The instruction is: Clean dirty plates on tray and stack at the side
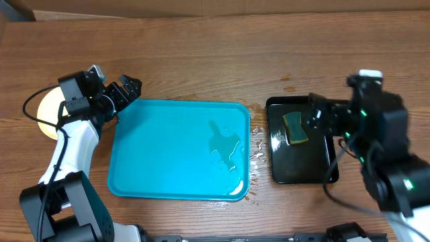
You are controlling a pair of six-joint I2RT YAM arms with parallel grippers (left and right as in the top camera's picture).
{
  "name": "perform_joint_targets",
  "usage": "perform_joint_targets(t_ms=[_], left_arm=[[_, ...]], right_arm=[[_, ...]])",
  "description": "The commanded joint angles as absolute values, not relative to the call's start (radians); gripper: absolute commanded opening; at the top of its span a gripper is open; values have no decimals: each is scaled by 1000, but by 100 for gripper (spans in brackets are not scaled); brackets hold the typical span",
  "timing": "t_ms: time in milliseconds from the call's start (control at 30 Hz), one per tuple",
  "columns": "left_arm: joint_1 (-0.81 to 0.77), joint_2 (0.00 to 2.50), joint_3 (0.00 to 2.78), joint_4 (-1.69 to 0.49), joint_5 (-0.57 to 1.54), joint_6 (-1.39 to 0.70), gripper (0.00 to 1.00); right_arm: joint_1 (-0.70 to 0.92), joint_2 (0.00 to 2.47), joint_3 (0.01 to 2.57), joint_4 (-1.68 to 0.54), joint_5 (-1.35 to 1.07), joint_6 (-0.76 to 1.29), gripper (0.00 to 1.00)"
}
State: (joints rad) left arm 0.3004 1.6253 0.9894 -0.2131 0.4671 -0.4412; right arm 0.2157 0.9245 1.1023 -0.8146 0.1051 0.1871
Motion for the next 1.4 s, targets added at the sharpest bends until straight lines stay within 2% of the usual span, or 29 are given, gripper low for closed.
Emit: perform_joint_targets(t_ms=[0, 133, 367, 600, 867, 1033, 1367], left_arm=[[298, 1593, 1013, -213, 461, -426, 100], [298, 1593, 1013, -213, 461, -426, 100], [298, 1593, 1013, -213, 461, -426, 100], [298, 1593, 1013, -213, 461, -426, 100], [299, 1593, 1013, -213, 461, -426, 100], [299, 1593, 1013, -213, 461, -426, 100], [297, 1593, 1013, -213, 461, -426, 100]], right_arm=[[212, 795, 1104, -814, 112, 191, 100], [212, 649, 1104, -828, 112, 190, 100], [126, 383, 1042, -670, 109, 176, 100], [23, 191, 749, -339, 3, 175, 100], [45, 83, 369, 80, -99, 176, 100], [61, 54, 222, 167, -99, 176, 100], [61, 2, 39, 181, -99, 180, 100]])
